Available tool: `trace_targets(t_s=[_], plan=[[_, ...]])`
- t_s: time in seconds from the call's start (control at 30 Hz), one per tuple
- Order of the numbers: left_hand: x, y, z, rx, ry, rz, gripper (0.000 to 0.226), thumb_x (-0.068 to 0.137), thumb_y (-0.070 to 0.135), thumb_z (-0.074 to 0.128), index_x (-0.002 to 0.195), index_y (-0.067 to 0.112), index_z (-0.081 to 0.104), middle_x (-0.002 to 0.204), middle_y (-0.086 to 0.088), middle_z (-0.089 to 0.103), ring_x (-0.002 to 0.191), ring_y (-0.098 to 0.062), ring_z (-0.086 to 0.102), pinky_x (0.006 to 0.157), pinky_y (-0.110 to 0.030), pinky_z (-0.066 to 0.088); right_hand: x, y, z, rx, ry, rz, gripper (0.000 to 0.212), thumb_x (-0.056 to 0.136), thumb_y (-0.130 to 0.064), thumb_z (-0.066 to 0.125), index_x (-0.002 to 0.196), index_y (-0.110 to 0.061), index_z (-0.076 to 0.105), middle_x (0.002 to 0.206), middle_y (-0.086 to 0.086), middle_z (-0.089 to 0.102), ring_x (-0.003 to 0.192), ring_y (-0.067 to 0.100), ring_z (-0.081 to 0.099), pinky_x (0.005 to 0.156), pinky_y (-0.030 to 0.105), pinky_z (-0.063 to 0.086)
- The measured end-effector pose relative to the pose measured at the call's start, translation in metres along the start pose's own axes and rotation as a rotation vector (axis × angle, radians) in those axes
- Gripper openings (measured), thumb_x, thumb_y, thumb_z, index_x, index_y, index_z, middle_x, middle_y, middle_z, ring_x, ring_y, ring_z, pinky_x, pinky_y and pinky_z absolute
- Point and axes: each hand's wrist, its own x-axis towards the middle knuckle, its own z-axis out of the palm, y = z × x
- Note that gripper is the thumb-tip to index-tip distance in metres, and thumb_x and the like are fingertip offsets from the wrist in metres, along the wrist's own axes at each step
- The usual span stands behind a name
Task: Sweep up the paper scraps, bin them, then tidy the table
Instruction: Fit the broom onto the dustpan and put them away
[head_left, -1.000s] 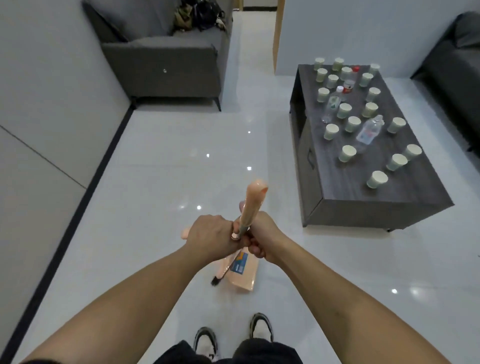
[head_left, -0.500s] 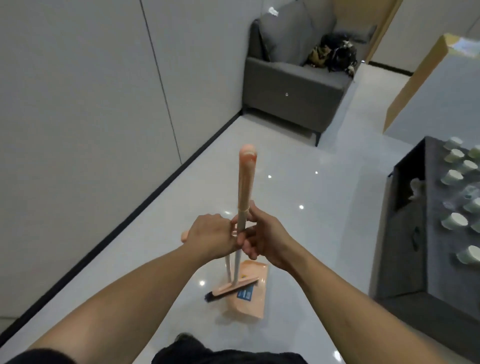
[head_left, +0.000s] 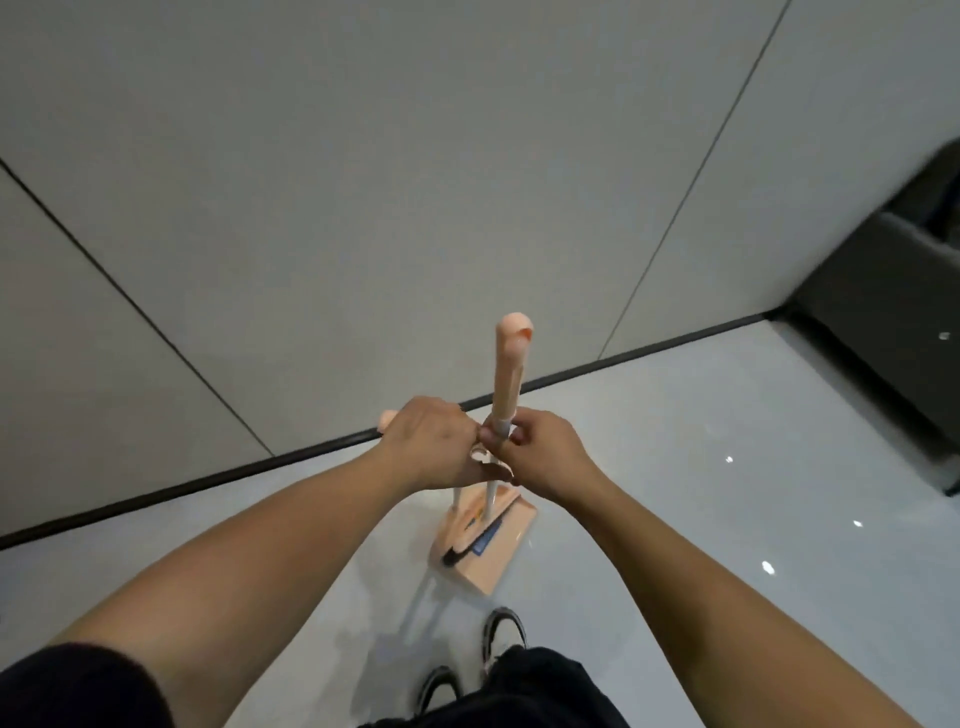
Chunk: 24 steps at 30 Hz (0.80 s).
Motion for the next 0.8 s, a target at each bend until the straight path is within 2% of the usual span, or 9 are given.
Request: trace_targets(t_s=[0.1,0.23,0.3,0.37,0.5,0.6,0.7,0.8], plan=[[0.001,-0.043,0.009,-0.024,-0.029,-0.097,0.075,0.062,0.094,0.016,0.067,0.029,0.053,0.052,0.007,0.042,0.048,-0.018,0.039,0.046,-0.029,0.018,0.046,-0.021,0.015,-0.148,-0.076,-0.101,0.016,0.094,-0.035,0.063,0.097,-0.023,0.072,0.089,-0.006,0.069,0.08,0.01,0.063,0.062,0.022,0.044],[0.012,-0.088,0.012,-0.032,-0.042,-0.251,0.074,0.062,0.09,0.02,0.074,0.028,0.059,0.051,0.006,0.038,0.056,-0.024,0.045,0.048,-0.029,0.022,0.103,-0.049,0.025,-0.339,-0.184,-0.26,0.023,0.093,-0.029,0.061,0.093,-0.009,0.074,0.091,0.009,0.073,0.086,0.026,0.066,0.078,0.039,0.053],[0.019,-0.111,0.01,-0.029,-0.064,-0.328,0.079,0.061,0.09,0.02,0.077,0.027,0.065,0.051,0.007,0.038,0.056,-0.024,0.045,0.047,-0.027,0.02,0.127,-0.064,0.026,-0.281,-0.229,-0.293,0.016,0.09,-0.025,0.066,0.085,-0.012,0.073,0.087,0.007,0.073,0.083,0.024,0.066,0.076,0.04,0.055],[0.023,-0.131,0.008,-0.024,-0.088,-0.376,0.08,0.06,0.09,0.02,0.078,0.028,0.067,0.051,0.008,0.038,0.054,-0.022,0.043,0.045,-0.026,0.018,0.147,-0.078,0.028,-0.213,-0.258,-0.31,0.013,0.087,-0.023,0.07,0.075,-0.022,0.07,0.083,0.004,0.074,0.082,0.021,0.067,0.074,0.037,0.055],[0.019,-0.166,0.01,-0.016,-0.134,-0.42,0.074,0.067,0.087,0.021,0.076,0.029,0.066,0.05,0.007,0.046,0.05,-0.019,0.044,0.046,-0.027,0.018,0.174,-0.1,0.045,-0.044,-0.309,-0.267,0.028,0.084,-0.014,0.074,0.066,-0.032,0.064,0.084,0.004,0.076,0.084,0.022,0.071,0.082,0.041,0.057],[0.014,-0.191,0.013,-0.055,-0.163,-0.465,0.058,0.068,0.072,0.027,0.068,0.025,0.061,0.049,0.005,0.049,0.049,-0.018,0.048,0.047,-0.025,0.026,0.193,-0.117,0.062,-0.006,-0.328,-0.27,0.022,0.084,-0.013,0.075,0.071,-0.03,0.068,0.082,0.002,0.076,0.08,0.02,0.072,0.082,0.044,0.059],[0.008,-0.22,0.022,-0.103,-0.19,-0.46,0.049,0.067,0.065,0.034,0.065,0.021,0.055,0.054,0.002,0.055,0.052,-0.02,0.053,0.048,-0.026,0.032,0.207,-0.136,0.085,-0.072,-0.329,-0.326,0.004,0.085,-0.019,0.075,0.082,-0.021,0.075,0.083,0.0,0.075,0.078,0.018,0.071,0.079,0.042,0.059],[0.001,-0.251,0.036,-0.199,-0.163,-0.433,0.045,0.066,0.063,0.037,0.07,0.023,0.058,0.061,0.0,0.06,0.059,-0.024,0.059,0.049,-0.026,0.038,0.219,-0.156,0.113,-0.187,-0.333,-0.366,0.011,0.085,-0.024,0.073,0.092,-0.016,0.076,0.085,0.001,0.074,0.078,0.018,0.068,0.078,0.041,0.058]])
